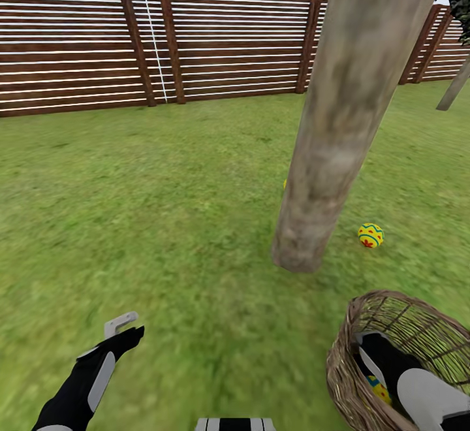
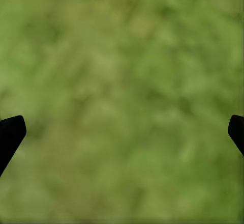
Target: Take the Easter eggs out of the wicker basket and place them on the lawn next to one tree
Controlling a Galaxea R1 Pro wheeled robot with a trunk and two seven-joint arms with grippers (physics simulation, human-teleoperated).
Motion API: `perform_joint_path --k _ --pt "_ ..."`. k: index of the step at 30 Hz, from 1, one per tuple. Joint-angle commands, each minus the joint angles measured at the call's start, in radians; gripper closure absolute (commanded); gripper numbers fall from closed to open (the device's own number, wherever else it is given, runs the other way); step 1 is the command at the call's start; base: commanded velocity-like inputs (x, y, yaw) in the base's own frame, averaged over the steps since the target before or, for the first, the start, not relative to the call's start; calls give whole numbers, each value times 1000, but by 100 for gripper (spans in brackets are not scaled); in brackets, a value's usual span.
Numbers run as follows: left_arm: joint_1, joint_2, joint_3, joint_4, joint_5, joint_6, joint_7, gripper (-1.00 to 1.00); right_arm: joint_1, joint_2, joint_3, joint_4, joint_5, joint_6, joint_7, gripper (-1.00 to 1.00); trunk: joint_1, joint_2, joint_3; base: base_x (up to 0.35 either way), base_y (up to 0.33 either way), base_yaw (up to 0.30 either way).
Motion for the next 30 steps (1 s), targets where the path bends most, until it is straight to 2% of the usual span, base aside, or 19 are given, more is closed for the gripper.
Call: perform_joint_path --k 1,14,20,23,29,30 --pt "-1 0 -1 -2 10 5 6 -100 0 1 7 -2 -10 5 -5 -100 0 0 -1 0 0 0" --pt "0 -7 -2 -2 8 5 7 -100 0 4 8 -2 -9 5 -5 -100 5 -3 -47 0 0 0" --pt "-1 -8 -3 -2 8 5 7 -100 0 22 8 -5 -9 5 -6 -100 8 -5 -70 0 0 0" --pt "0 -21 -3 -2 6 5 7 -100 0 22 7 -16 -9 5 -7 -100 9 -5 -82 0 0 0" --pt "0 -27 -3 -2 5 5 7 -100 0 21 7 -18 -9 5 -7 -100 9 -5 -82 0 0 0" --pt "0 -27 -3 -2 5 5 7 -100 0 21 7 -18 -9 5 -7 100 9 -5 -82 0 0 0"
